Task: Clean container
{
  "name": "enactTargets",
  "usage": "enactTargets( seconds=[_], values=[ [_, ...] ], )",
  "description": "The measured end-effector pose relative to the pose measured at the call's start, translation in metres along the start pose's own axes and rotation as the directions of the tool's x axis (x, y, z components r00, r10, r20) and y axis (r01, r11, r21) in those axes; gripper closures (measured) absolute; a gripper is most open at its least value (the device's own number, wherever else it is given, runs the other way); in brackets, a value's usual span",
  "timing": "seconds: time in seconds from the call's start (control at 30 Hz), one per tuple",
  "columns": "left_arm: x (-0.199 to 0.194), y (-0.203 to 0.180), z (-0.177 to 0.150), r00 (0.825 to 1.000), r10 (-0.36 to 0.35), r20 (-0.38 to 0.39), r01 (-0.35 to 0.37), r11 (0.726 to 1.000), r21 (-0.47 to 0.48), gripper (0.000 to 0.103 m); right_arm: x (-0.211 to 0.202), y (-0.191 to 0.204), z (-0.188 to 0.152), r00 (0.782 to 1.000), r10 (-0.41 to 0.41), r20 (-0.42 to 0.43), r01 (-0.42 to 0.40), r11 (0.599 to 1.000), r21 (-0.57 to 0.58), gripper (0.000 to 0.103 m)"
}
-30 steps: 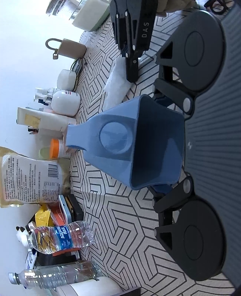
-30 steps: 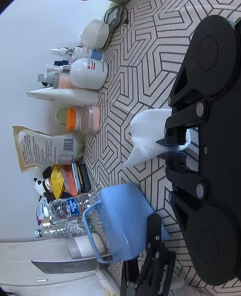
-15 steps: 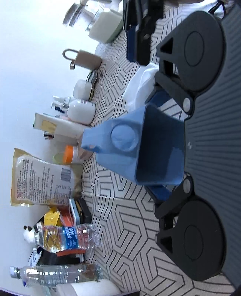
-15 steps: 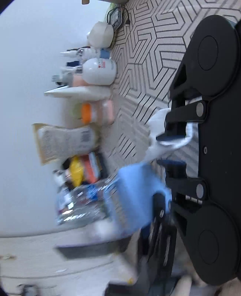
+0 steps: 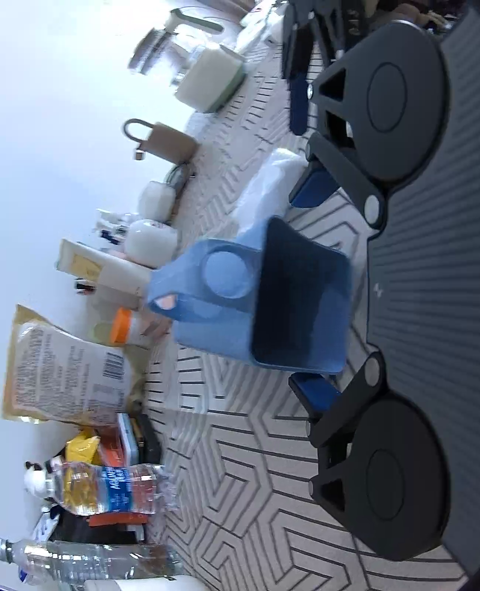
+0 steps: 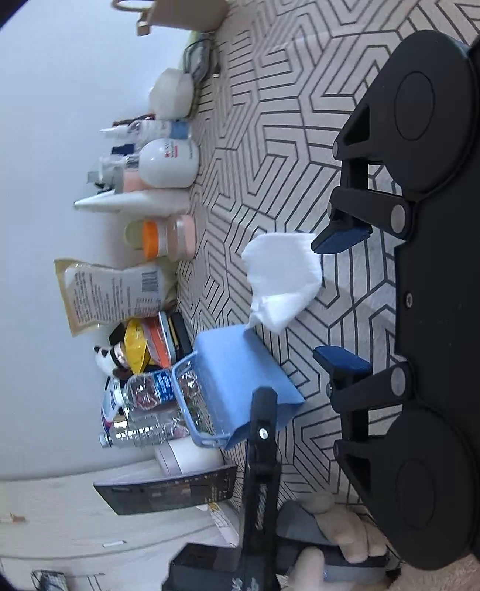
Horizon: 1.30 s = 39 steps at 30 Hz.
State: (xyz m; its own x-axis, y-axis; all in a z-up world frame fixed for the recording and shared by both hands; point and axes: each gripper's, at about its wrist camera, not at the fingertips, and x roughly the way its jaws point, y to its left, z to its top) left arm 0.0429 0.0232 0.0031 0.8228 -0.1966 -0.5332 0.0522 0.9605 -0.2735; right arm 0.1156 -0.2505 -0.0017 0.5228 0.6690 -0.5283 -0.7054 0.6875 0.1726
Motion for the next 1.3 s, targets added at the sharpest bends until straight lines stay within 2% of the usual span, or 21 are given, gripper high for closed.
enactTargets(
  seconds=[0.17,0.3,0.37,0.53,0.9,1.03,1.17,1.3],
  values=[
    [-0.008,-0.001,-0.006,1.0,-0.011,-0.013,0.011,1.0,0.017,0.006,0.004,-0.004,-0.003,1.0,-0.007,-0.019,0.008,1.0,0.015,0.04],
    [-0.01,-0.004,-0.008,1.0,-0.009,-0.023,0.01,0.999,0.042,0.005,0.007,0.003,-0.006,0.997,-0.043,-0.059,0.041,0.998,-0.043,0.034],
    [-0.007,-0.004,-0.007,0.998,-0.023,-0.054,0.026,0.998,0.053,0.003,0.005,0.011,-0.008,0.997,-0.026,-0.073,0.022,0.998,-0.067,0.03],
    [-0.008,-0.007,-0.01,0.998,-0.016,-0.068,0.022,0.996,0.085,0.003,0.005,0.028,-0.012,0.993,-0.029,-0.113,0.013,0.989,-0.145,0.016],
    [-0.009,-0.013,-0.013,0.997,0.009,-0.075,0.0,0.993,0.115,0.0,0.005,0.028,-0.011,0.991,-0.041,-0.124,0.021,0.987,-0.16,0.009],
    [-0.007,-0.022,-0.015,0.995,0.044,-0.09,-0.028,0.985,0.169,0.0,0.007,0.029,-0.012,0.992,-0.042,-0.123,0.022,0.987,-0.16,0.009],
    [-0.003,-0.034,-0.018,0.989,0.098,-0.108,-0.067,0.964,0.257,0.0,0.009,0.03,-0.012,0.992,-0.041,-0.123,0.021,0.987,-0.16,0.008],
    [-0.003,-0.035,-0.018,0.988,0.102,-0.115,-0.068,0.962,0.265,0.0,0.009,0.029,-0.011,0.992,-0.038,-0.123,0.018,0.987,-0.158,0.008]
  ],
)
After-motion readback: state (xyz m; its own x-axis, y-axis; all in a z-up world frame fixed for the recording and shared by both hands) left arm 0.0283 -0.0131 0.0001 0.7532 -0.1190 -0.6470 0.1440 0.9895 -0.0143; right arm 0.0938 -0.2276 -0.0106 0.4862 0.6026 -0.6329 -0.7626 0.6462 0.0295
